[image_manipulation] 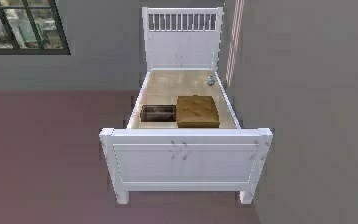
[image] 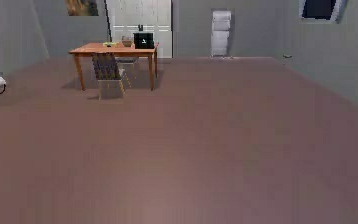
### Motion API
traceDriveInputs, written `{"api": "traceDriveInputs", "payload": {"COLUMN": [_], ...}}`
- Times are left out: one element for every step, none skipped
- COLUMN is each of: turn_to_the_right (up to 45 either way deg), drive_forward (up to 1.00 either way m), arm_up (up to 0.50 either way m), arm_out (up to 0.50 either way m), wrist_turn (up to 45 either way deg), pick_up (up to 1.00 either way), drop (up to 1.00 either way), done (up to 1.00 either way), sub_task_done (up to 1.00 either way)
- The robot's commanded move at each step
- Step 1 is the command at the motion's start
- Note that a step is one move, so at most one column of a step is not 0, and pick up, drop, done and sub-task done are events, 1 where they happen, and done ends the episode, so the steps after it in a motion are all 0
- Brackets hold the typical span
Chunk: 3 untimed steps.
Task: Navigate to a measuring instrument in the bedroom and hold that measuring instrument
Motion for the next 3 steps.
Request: {"api": "traceDriveInputs", "payload": {"turn_to_the_right": [9.0,0.0,0.0], "drive_forward": [0.0,1.0,1.0], "arm_up": [0.0,0.0,0.0], "arm_out": [0.0,0.0,0.0], "wrist_turn": [0.0,0.0,0.0], "pick_up": [0.0,0.0,0.0], "drop": [0.0,0.0,0.0], "done": [0.0,0.0,0.0], "sub_task_done": [0.0,0.0,0.0]}}
